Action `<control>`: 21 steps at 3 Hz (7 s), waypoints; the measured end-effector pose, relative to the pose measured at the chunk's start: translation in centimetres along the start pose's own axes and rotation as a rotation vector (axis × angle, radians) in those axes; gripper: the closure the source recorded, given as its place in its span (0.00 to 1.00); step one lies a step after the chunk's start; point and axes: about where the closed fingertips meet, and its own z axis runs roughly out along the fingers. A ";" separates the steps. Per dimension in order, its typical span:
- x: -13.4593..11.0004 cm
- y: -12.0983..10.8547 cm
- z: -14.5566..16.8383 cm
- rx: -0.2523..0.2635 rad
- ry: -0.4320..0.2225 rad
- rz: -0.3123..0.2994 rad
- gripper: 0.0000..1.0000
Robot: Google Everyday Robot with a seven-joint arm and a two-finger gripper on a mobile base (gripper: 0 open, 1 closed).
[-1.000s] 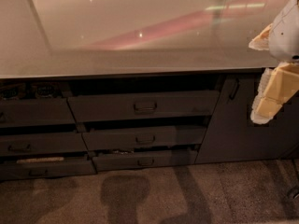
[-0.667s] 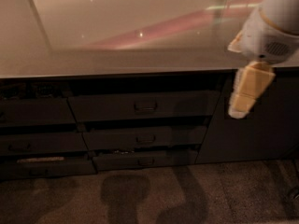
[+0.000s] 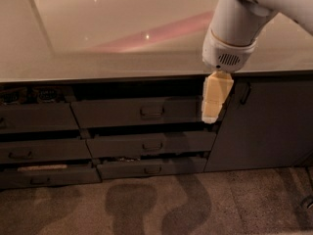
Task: Open top drawer
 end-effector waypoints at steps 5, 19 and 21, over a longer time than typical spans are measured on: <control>-0.5 -1.6 2.6 -0.144 -0.415 -0.167 0.00; -1.6 -5.4 21.1 0.056 -0.048 -0.328 0.00; -4.3 -5.3 22.2 0.042 -0.016 -0.375 0.00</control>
Offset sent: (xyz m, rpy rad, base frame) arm -0.0017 0.0081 -0.0013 0.5561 0.0663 0.4191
